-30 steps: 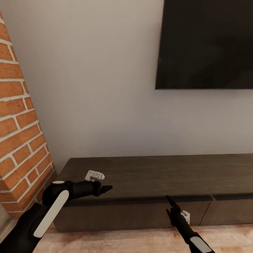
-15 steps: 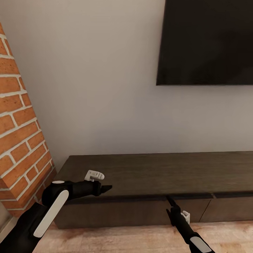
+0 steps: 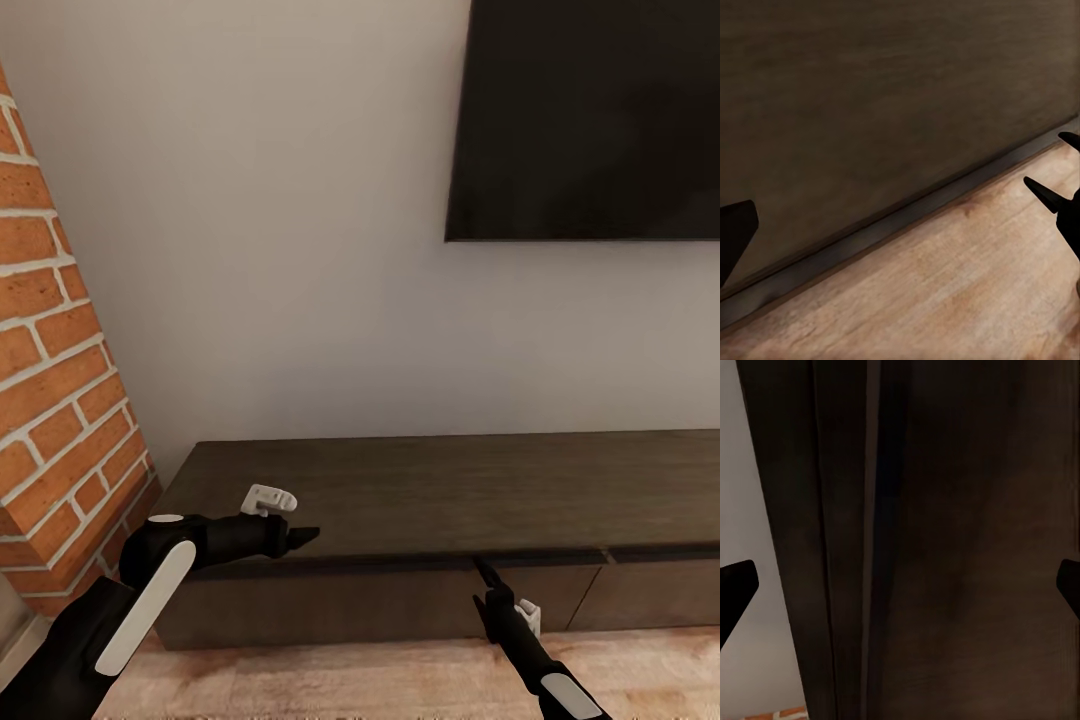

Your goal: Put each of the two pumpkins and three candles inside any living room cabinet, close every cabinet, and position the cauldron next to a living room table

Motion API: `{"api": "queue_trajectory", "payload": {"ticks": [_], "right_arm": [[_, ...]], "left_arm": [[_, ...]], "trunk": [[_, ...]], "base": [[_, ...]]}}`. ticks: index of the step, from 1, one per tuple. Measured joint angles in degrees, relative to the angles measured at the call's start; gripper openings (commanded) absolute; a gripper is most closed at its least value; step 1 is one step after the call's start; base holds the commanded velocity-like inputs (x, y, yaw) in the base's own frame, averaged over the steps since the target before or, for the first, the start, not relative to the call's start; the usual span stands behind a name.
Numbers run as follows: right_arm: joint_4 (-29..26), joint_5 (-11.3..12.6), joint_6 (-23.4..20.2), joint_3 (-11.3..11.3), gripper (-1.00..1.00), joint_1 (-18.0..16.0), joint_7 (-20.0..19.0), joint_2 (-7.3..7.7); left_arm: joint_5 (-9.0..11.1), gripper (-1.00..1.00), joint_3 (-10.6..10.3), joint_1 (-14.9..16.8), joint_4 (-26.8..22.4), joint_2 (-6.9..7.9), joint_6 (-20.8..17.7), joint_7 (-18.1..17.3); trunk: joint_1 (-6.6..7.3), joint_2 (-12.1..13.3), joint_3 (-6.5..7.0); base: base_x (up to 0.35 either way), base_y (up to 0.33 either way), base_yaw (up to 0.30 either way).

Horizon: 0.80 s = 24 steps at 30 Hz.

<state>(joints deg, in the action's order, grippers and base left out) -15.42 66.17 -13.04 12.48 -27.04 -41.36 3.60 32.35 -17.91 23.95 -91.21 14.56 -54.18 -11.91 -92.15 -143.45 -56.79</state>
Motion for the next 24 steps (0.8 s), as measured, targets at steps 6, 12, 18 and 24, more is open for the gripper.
{"api": "queue_trajectory", "payload": {"ticks": [6, 12, 18, 24], "right_arm": [[0.0, 0.01, -0.03, 0.01, 1.0, 0.0, -0.01, 0.0], [0.0, 0.01, -0.03, 0.01, 1.0, 0.0, -0.03, 0.0], [0.0, 0.01, -0.03, 0.01, 1.0, 0.0, -0.04, 0.0], [0.0, 0.01, -0.03, -0.01, 1.0, 0.0, -0.04, -0.03]], "left_arm": [[0.02, 1.0, 0.03, 0.0, 0.0, 0.0, 0.0, 0.03], [0.02, 1.0, 0.07, 0.0, -0.03, 0.0, 0.0, 0.05], [0.02, 1.0, 0.02, 0.0, -0.03, 0.0, 0.05, 0.07], [0.02, 1.0, 0.06, 0.0, -0.03, 0.0, 0.08, 0.08]], "trunk": [[0.0, -0.01, -0.01], [0.01, -0.01, -0.01], [0.0, -0.01, -0.01], [0.0, 0.0, -0.01]], "base": [[0.008, 0.0, 0.0], [0.031, 0.013, 0.0], [0.031, 0.036, 0.0], [0.005, 0.006, 0.0]]}}
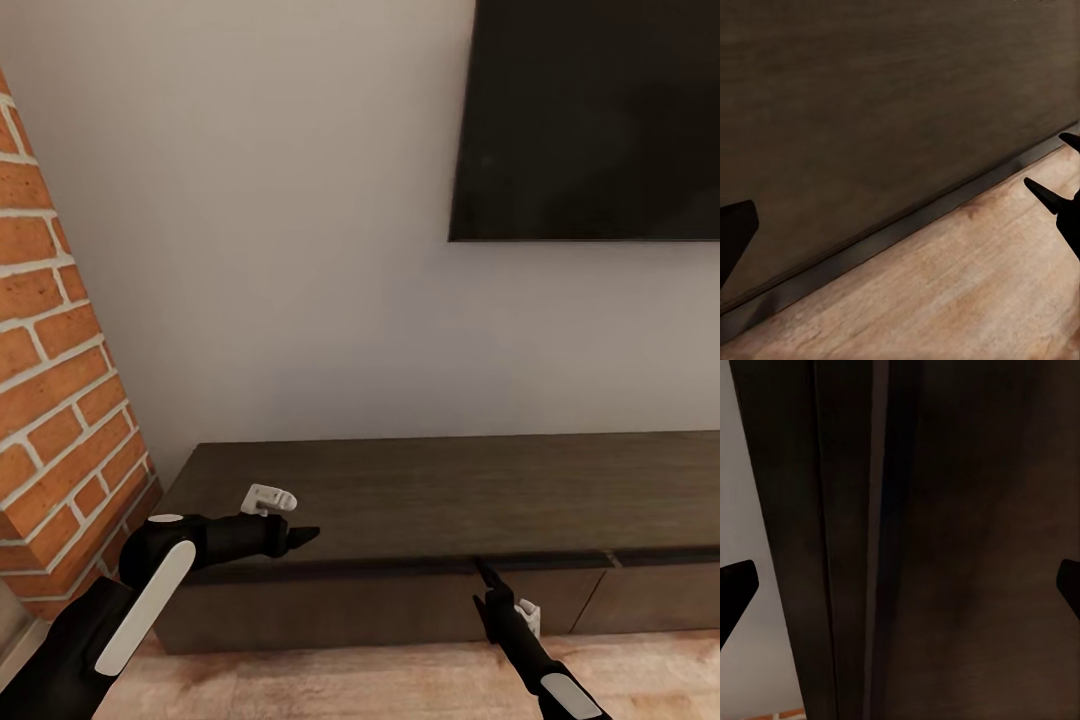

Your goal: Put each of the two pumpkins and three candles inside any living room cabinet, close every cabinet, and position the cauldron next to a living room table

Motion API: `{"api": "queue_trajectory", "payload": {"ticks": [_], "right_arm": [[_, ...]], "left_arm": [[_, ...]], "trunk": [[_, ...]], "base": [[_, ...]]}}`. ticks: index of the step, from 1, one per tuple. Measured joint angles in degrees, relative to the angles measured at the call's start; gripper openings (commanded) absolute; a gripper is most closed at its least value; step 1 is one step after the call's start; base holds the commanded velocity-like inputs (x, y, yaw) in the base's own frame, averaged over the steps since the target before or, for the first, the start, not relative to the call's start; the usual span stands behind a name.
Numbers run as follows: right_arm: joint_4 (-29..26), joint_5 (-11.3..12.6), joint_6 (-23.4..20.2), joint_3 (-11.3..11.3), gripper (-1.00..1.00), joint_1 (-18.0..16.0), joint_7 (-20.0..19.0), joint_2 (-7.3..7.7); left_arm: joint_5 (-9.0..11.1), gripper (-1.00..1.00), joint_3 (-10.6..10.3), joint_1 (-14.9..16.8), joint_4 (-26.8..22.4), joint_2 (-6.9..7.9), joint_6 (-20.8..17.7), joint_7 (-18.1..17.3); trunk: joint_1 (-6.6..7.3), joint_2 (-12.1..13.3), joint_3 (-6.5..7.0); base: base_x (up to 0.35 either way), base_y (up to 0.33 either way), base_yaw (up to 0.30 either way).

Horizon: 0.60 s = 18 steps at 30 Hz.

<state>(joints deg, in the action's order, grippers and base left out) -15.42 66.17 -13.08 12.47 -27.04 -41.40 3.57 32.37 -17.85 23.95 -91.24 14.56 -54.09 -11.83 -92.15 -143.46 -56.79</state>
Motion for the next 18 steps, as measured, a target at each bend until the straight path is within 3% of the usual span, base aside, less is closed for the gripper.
{"api": "queue_trajectory", "payload": {"ticks": [18], "right_arm": [[0.0, 0.0, 0.0, -0.01, 1.0, 0.0, 0.05, -0.05]], "left_arm": [[0.0, 1.0, -0.06, 0.0, 0.02, 0.0, 0.0, 0.0]], "trunk": [[0.0, 0.0, 0.0]], "base": [[0.035, 0.021, 0.0]]}}
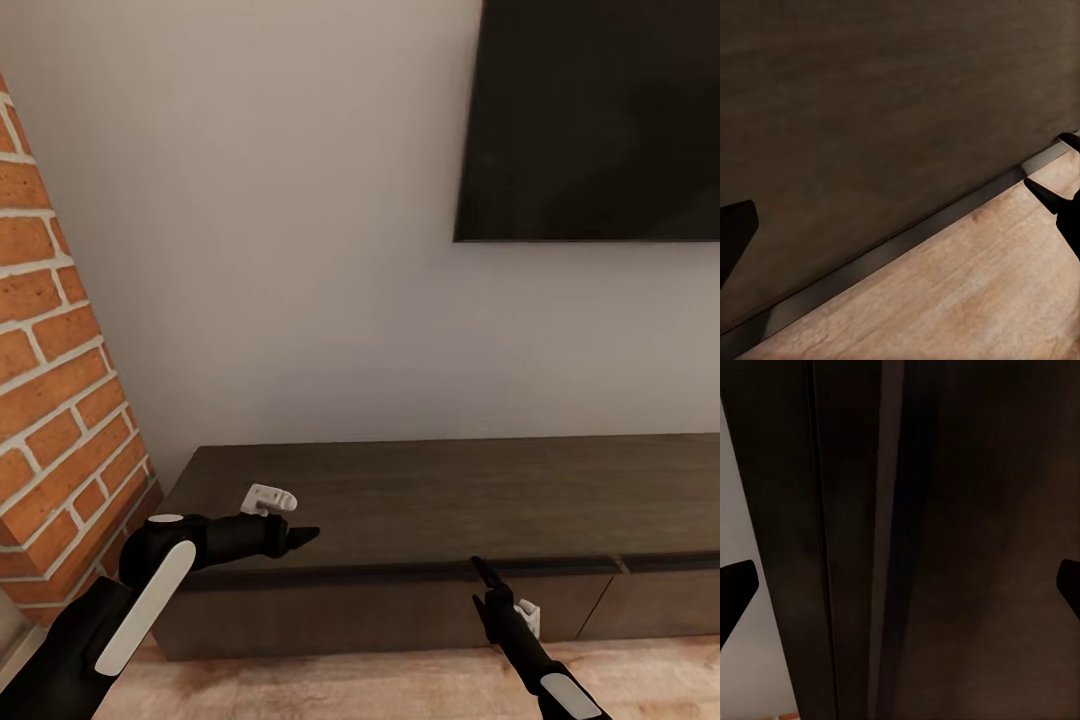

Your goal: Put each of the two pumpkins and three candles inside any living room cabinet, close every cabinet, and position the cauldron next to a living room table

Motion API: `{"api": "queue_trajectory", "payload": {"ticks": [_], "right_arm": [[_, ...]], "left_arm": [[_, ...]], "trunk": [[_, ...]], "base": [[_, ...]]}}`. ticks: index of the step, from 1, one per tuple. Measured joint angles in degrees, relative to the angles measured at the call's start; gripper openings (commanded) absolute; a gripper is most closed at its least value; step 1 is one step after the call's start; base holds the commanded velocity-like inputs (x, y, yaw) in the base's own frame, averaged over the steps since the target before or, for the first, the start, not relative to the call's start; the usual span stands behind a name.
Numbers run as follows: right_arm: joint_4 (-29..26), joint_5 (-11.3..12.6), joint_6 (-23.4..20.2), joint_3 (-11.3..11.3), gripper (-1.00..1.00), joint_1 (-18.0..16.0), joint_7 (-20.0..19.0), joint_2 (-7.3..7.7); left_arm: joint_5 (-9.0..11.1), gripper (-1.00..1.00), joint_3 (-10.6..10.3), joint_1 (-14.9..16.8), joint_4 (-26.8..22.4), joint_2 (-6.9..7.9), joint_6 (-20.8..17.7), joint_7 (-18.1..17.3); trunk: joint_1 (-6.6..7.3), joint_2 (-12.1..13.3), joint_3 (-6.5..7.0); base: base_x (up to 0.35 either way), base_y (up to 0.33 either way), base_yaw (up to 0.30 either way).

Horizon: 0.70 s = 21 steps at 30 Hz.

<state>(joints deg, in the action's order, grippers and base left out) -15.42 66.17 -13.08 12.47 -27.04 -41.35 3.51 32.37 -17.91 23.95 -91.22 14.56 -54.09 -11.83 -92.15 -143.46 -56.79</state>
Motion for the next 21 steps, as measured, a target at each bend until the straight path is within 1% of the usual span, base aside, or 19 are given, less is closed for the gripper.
{"api": "queue_trajectory", "payload": {"ticks": [7, 8, 13, 14, 21], "right_arm": [[0.0, 0.0, 0.0, -0.02, 1.0, 0.0, 0.0, 0.0], [0.0, 0.0, 0.0, 0.0, -1.0, 0.0, 0.0, 0.0], [-0.05, 0.16, -0.11, -0.05, -1.0, -0.01, -0.08, -0.01], [0.1, -0.42, 0.29, 0.12, -1.0, 0.02, 0.23, 0.0], [0.1, -0.41, 0.29, 0.07, -1.0, 0.03, 0.24, 0.01]], "left_arm": [[0.0, 1.0, 0.0, 0.0, 0.0, 0.0, 0.0, 0.0], [0.0, 1.0, 0.0, 0.0, -0.01, 0.0, 0.0, 0.0], [0.0, 1.0, 0.0, 0.0, -0.04, 0.0, 0.0, 0.0], [0.0, 1.0, 0.0, 0.0, -0.03, 0.0, 0.0, 0.0], [0.0, 1.0, 0.0, 0.0, -0.02, 0.0, 0.0, 0.0]], "trunk": [[0.0, 0.0, 0.0], [0.0, 0.0, 0.0], [0.0, 0.0, 0.0], [-0.01, 0.01, -0.01], [-0.01, 0.01, -0.01]], "base": [[0.0, 0.0, 0.0], [0.0, 0.0, 0.0], [0.0, 0.0, 0.0], [0.0, 0.0, 0.0], [0.0, 0.0, 0.0]]}}
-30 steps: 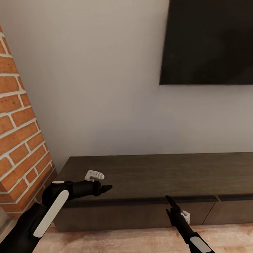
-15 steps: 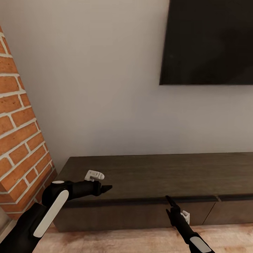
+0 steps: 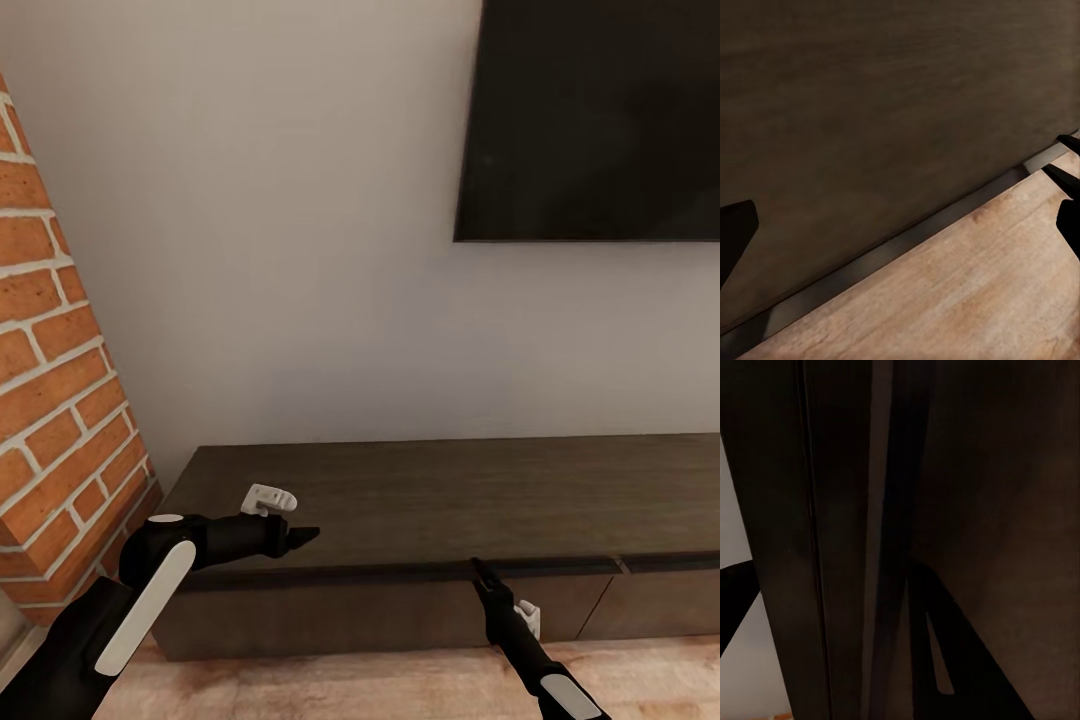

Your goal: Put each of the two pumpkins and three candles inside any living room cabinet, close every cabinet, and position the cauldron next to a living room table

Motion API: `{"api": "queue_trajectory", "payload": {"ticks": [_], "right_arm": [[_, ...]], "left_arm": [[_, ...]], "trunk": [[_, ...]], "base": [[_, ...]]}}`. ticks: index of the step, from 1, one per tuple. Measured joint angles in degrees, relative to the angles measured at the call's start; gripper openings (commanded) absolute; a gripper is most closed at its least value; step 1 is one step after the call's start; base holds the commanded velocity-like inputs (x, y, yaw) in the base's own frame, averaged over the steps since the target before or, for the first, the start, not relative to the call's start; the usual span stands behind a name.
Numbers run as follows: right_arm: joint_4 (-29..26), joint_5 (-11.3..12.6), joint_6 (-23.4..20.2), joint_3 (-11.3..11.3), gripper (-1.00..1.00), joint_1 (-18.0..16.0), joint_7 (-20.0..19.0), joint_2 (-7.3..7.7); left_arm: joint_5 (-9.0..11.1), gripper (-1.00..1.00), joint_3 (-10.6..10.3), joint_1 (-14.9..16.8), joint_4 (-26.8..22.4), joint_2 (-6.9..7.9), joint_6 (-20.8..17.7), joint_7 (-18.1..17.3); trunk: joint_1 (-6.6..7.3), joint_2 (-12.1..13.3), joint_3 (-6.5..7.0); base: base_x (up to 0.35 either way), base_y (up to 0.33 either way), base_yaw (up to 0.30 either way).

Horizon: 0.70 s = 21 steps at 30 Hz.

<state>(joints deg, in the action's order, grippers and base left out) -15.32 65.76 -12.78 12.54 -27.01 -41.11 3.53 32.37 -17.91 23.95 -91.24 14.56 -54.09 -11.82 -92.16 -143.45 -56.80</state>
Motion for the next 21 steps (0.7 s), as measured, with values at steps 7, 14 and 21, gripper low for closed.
{"api": "queue_trajectory", "payload": {"ticks": [7, 14, 21], "right_arm": [[0.0, -0.04, 0.0, 0.02, -1.0, 0.0, 0.0, 0.0], [0.0, -0.12, -0.03, -0.08, -1.0, -0.01, -0.05, 0.04], [-0.01, -0.17, -0.11, -0.13, -1.0, -0.01, -0.11, 0.07]], "left_arm": [[0.0, 1.0, 0.0, 0.0, -0.01, 0.0, 0.0, 0.0], [0.0, 1.0, -0.07, 0.0, 0.0, 0.0, 0.0, 0.0], [0.0, 1.0, -0.16, 0.0, 0.0, 0.0, 0.0, 0.0]], "trunk": [[0.0, 0.0, 0.0], [0.0, 0.0, 0.0], [0.0, 0.0, 0.0]], "base": [[0.0, 0.0, 0.0], [-0.012, 0.0, 0.0], [-0.016, 0.0, 0.0]]}}
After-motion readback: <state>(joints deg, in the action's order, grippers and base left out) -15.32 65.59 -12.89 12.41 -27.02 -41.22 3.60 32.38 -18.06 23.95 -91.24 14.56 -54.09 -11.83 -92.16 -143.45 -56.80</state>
